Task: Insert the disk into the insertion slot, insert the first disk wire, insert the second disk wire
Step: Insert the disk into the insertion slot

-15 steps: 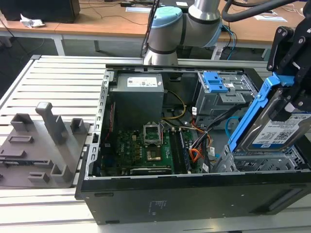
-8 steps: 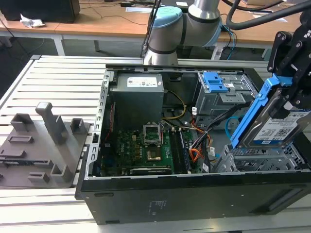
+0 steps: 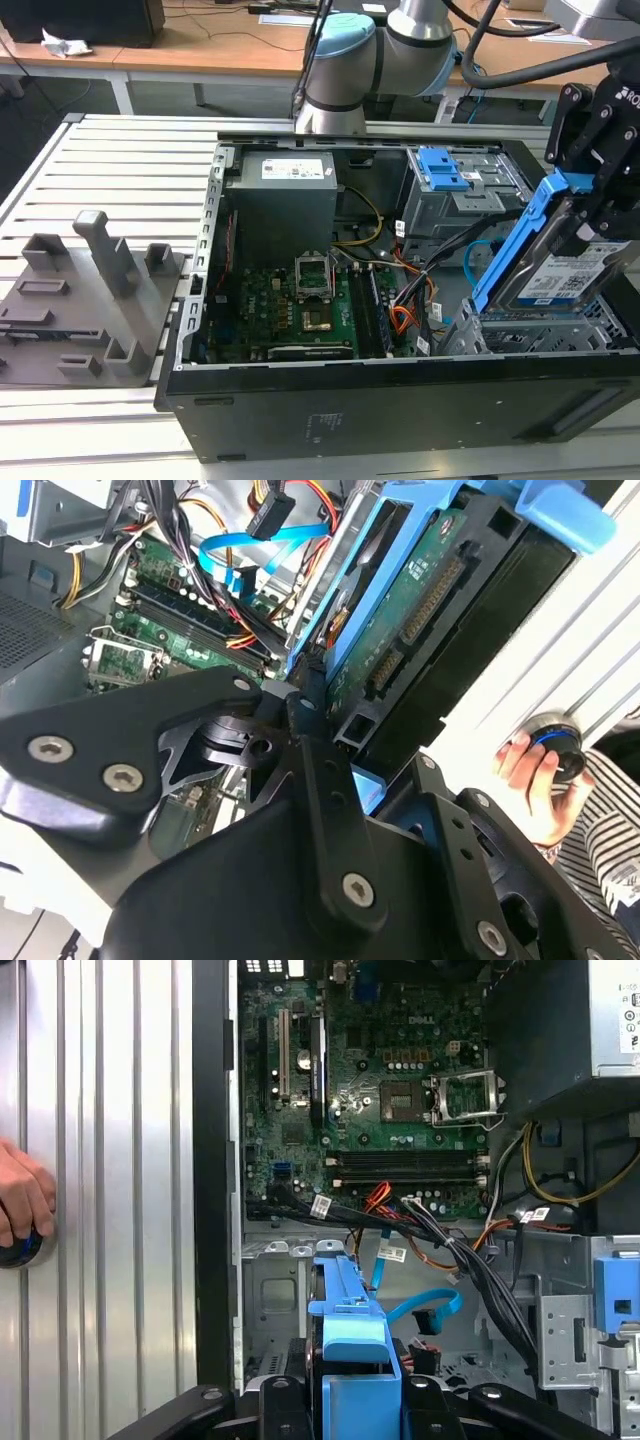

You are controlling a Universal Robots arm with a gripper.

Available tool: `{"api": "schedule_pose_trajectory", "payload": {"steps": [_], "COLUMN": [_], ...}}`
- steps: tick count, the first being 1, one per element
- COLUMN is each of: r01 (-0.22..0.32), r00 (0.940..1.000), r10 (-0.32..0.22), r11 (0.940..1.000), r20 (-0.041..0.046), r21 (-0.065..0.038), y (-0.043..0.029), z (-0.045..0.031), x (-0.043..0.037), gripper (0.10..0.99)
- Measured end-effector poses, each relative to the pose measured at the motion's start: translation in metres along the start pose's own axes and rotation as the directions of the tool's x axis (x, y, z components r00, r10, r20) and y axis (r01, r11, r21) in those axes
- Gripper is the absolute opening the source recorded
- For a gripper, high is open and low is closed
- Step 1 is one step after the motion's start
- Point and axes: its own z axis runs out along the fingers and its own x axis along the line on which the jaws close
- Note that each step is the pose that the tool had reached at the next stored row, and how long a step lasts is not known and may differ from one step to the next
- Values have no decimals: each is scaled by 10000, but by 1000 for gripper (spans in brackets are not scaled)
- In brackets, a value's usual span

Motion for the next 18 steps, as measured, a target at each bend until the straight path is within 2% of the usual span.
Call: {"api": "schedule_pose_trajectory", "payload": {"steps": [2,7,13,18], "r01": [1,1,1,0], "r00": [10000,10000,10000,10000], "r10": [-1,-1,-1,0], "r11": [10000,10000,10000,10000], "r20": [0,-1,-1,-1], "r21": [0,0,0,0], "y": [-3,-5,-10,-12], "z": [63,118,230,292], "x": [0,-1,-1,-1], "gripper": [365,365,365,365]}}
